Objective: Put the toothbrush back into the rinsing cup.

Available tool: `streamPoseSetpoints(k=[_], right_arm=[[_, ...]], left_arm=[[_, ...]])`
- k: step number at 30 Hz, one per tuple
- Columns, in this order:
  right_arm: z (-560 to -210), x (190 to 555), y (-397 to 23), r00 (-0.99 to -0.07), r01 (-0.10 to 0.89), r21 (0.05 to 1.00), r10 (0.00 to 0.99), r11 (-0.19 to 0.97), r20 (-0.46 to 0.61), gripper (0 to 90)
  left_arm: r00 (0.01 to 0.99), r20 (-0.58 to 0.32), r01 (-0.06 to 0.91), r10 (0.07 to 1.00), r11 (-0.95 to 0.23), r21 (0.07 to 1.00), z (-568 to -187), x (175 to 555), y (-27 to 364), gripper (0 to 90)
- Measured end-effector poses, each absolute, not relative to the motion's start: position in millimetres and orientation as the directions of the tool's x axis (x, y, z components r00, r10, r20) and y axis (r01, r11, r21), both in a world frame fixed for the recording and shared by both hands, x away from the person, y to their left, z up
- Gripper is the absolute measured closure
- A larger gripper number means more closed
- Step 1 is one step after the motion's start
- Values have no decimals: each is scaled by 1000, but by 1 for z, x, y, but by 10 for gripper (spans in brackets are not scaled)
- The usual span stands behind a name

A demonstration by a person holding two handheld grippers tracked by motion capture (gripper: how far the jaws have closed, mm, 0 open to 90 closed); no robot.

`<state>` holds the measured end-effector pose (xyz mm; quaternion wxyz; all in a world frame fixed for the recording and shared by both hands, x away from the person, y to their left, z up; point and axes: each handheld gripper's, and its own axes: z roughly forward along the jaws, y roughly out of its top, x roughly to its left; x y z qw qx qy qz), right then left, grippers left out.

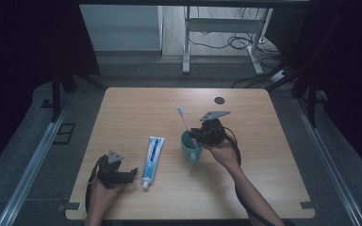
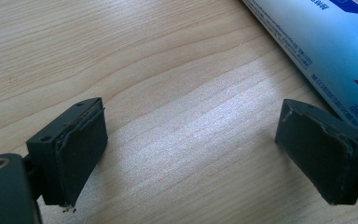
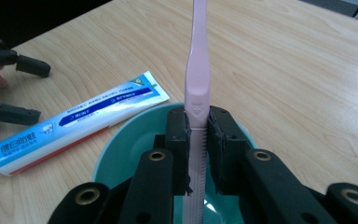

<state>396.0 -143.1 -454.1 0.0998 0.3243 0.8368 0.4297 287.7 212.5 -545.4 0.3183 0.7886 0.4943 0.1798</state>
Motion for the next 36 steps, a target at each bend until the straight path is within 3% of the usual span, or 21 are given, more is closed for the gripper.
streamPoseSetpoints(k=[30, 36], right_arm=[[-476, 398, -137, -777, 495, 727, 617, 475, 126, 771], [-475, 397, -137, -778, 494, 726, 617, 479, 122, 733]], left_arm=[[446, -31, 665, 894, -308, 680, -545, 288, 212, 90], [446, -31, 665, 894, -308, 680, -545, 288, 212, 90]])
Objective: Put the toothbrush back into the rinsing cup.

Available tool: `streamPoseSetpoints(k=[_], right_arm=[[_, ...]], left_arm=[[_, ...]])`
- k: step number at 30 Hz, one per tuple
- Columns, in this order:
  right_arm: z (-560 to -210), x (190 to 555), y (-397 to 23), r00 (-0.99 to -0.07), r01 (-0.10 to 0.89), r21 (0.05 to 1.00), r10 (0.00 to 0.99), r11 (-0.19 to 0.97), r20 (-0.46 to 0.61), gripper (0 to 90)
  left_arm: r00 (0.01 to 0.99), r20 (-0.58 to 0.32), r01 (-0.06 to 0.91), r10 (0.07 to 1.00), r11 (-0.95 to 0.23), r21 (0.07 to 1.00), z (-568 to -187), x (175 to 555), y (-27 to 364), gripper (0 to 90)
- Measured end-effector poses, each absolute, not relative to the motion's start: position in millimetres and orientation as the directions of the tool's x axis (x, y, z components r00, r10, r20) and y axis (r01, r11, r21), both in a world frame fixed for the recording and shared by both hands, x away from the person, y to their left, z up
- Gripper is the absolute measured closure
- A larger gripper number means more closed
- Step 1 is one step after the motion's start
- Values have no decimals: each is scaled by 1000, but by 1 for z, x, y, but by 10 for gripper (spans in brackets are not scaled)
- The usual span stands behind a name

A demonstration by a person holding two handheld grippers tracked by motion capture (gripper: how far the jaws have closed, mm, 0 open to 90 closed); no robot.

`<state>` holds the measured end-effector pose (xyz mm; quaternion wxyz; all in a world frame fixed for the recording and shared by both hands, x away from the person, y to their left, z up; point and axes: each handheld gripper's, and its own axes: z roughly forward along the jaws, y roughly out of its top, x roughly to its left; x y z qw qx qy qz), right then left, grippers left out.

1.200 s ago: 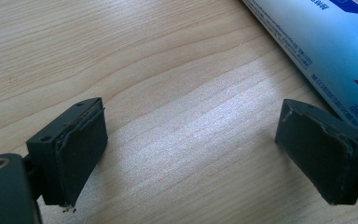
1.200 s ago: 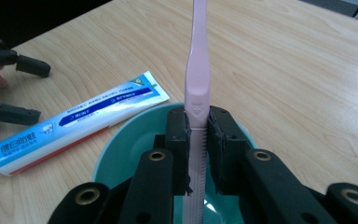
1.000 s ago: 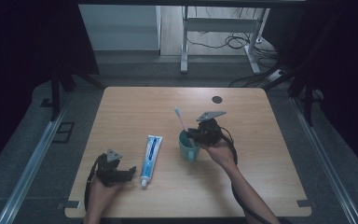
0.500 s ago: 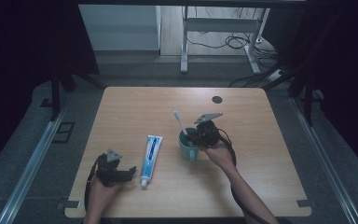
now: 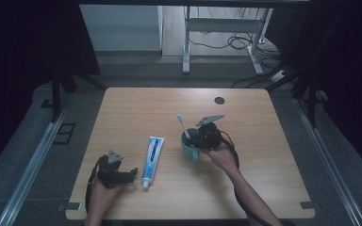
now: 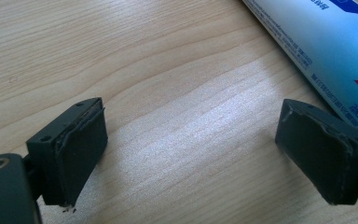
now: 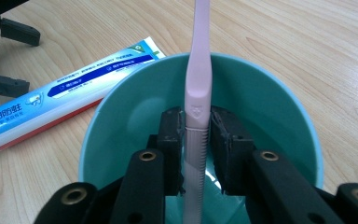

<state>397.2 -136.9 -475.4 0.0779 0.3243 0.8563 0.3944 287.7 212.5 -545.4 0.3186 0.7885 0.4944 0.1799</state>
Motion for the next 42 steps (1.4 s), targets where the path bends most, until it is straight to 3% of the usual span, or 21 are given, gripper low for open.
streamPoseSetpoints(k=[18, 42], right_arm=[[-455, 390, -143, -787, 465, 736, 611, 491, 90, 597], [-438, 369, -161, -804, 439, 746, 589, 501, 78, 309]], left_arm=[[447, -31, 665, 894, -309, 680, -545, 288, 212, 90], [446, -30, 663, 894, -308, 683, -546, 288, 212, 90]])
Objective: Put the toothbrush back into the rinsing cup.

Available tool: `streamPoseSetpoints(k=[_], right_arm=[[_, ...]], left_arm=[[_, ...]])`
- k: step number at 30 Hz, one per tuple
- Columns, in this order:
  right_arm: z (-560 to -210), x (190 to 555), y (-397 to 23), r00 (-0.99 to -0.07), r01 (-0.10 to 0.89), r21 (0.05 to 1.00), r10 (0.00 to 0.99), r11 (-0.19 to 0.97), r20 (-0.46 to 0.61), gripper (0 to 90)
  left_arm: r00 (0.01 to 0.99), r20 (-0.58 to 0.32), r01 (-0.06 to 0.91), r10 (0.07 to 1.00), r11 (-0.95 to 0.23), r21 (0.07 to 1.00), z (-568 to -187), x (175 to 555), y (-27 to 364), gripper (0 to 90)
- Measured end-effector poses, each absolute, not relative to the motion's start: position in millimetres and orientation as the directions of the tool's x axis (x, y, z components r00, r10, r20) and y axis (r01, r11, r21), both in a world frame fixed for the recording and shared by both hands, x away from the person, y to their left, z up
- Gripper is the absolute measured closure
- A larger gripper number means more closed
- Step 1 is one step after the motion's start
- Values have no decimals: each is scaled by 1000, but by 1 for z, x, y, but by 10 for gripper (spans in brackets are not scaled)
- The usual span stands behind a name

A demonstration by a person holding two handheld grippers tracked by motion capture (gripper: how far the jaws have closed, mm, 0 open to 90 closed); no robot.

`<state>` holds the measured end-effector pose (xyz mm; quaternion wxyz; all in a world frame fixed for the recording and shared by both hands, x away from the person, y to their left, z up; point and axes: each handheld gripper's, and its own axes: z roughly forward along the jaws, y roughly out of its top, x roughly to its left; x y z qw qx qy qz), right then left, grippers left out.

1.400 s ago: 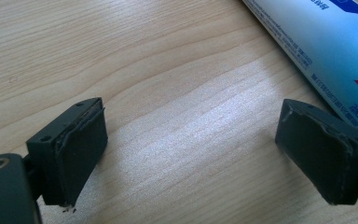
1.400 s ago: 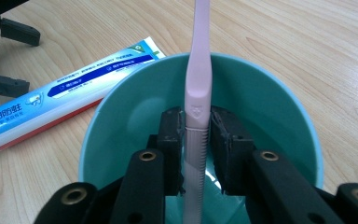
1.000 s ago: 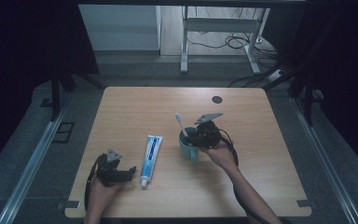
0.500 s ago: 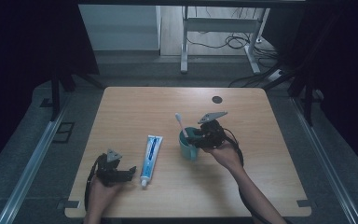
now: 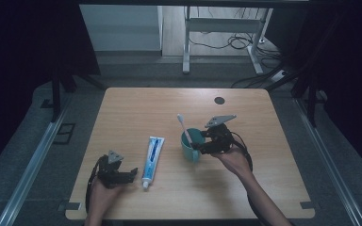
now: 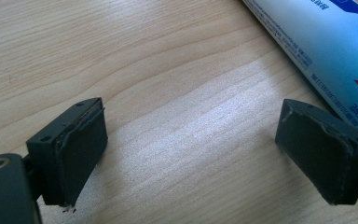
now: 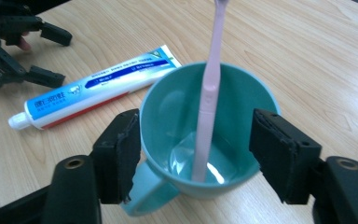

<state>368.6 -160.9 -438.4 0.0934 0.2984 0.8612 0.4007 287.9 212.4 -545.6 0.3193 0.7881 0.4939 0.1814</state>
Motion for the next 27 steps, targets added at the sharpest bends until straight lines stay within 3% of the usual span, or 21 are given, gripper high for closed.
streamPoseSetpoints(k=[10, 18, 27], right_arm=[[-440, 362, -180, -792, 431, 766, 607, 477, 67, 162], [-444, 357, -194, -784, 446, 760, 616, 473, 76, 126], [-446, 350, -202, -776, 449, 748, 628, 488, 56, 25]], left_arm=[[444, -32, 664, 895, -305, 683, -546, 288, 212, 90], [446, -31, 664, 895, -307, 682, -546, 288, 212, 91], [449, -27, 663, 893, -312, 680, -545, 288, 213, 90]])
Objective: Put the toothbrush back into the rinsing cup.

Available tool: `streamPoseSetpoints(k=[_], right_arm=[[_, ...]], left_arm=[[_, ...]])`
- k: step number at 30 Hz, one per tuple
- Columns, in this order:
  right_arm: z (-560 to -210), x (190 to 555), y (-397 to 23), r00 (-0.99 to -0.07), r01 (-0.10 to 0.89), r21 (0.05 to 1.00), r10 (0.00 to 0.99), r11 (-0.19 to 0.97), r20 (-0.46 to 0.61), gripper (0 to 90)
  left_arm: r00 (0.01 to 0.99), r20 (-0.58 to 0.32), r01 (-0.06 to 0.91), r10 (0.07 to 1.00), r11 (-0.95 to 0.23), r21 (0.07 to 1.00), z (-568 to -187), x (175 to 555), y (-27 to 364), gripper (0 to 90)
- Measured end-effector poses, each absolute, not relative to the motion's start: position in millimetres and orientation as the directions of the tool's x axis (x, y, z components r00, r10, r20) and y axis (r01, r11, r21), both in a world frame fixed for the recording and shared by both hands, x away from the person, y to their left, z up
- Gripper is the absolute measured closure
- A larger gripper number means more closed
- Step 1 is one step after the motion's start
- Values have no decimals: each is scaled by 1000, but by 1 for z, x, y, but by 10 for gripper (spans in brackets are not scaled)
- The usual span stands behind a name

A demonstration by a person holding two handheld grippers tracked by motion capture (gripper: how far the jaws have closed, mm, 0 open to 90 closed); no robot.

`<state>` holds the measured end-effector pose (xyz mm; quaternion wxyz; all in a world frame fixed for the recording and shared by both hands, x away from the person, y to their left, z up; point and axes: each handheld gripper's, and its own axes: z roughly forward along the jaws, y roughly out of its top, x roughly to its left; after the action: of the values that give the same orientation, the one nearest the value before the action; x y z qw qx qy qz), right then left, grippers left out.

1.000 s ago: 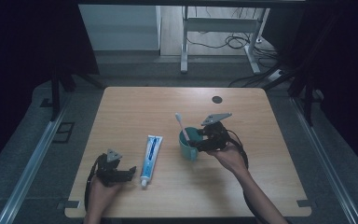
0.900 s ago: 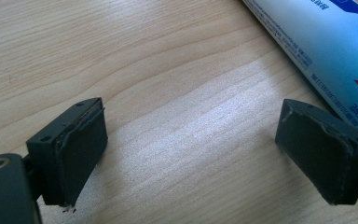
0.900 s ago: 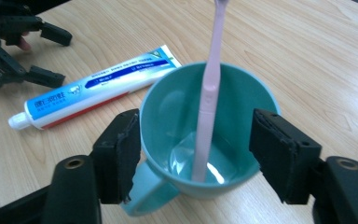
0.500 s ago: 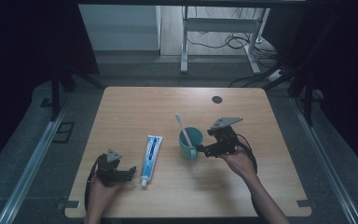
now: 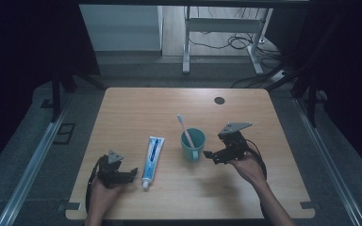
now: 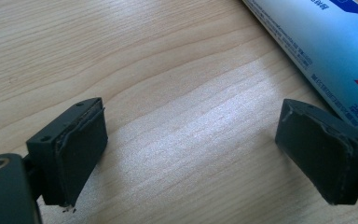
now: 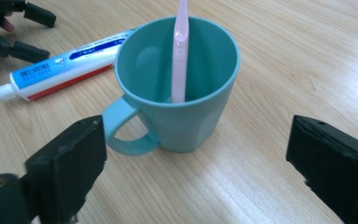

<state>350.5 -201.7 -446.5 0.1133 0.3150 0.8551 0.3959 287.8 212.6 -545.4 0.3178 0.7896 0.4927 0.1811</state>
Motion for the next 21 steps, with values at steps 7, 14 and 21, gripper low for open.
streamPoseSetpoints(k=[7, 14, 21], right_arm=[[-450, 347, -209, -771, 450, 739, 636, 501, 38, 0], [-454, 343, -220, -759, 461, 734, 650, 499, 35, 0], [-457, 337, -231, -748, 466, 739, 662, 487, 35, 0]], left_arm=[[449, -28, 663, 893, -312, 681, -545, 288, 213, 91], [449, -29, 663, 893, -311, 681, -545, 288, 213, 90], [447, -30, 664, 894, -309, 681, -546, 288, 212, 90]])
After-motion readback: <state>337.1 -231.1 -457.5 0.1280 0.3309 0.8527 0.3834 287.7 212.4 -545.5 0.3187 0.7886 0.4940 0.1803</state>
